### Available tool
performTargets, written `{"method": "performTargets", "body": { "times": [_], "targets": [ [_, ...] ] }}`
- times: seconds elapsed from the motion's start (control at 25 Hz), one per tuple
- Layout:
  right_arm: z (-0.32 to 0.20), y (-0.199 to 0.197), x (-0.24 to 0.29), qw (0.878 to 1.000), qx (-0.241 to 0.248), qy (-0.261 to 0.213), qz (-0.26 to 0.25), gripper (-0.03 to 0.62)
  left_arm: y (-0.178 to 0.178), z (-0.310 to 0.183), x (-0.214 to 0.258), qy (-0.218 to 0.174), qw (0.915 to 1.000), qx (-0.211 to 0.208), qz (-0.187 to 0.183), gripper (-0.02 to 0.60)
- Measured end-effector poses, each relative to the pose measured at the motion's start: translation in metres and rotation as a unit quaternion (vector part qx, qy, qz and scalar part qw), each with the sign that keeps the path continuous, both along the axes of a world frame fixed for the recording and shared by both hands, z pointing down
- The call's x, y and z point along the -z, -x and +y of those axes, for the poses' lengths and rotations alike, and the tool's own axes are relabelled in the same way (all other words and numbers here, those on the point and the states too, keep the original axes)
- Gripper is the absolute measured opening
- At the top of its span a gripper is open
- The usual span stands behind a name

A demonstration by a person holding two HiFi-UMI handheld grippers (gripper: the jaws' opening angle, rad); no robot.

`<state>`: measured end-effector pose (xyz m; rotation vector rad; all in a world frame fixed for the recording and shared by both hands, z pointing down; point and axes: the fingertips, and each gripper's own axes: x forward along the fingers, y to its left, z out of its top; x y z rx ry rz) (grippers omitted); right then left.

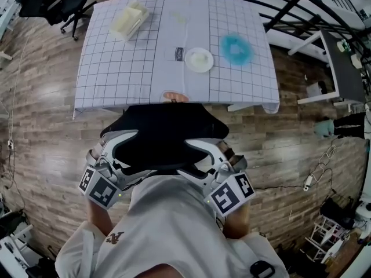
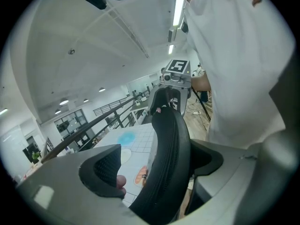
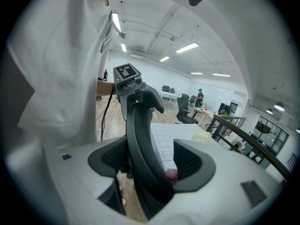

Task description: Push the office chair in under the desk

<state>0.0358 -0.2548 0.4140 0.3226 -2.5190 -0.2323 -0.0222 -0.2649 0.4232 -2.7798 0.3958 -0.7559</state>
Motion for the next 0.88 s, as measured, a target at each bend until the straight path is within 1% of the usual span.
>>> {"method": "performTargets", "body": {
  "times": [0.36, 0.88],
  "targets": [
    [-0.015, 0.007, -0.001, 1.0, 0.0, -0.005, 0.004, 0.316, 0.007, -0.015, -0.003, 0.004, 0.9999, 0.002, -0.011, 0.425],
    [-0.038, 0.02, -0.002, 1.0, -0.004, -0.01, 0.006, 0.316, 0.02, -0.039, -0.003, 0.001, 1.0, 0.0, -0.009, 0.423]
  ]
}}
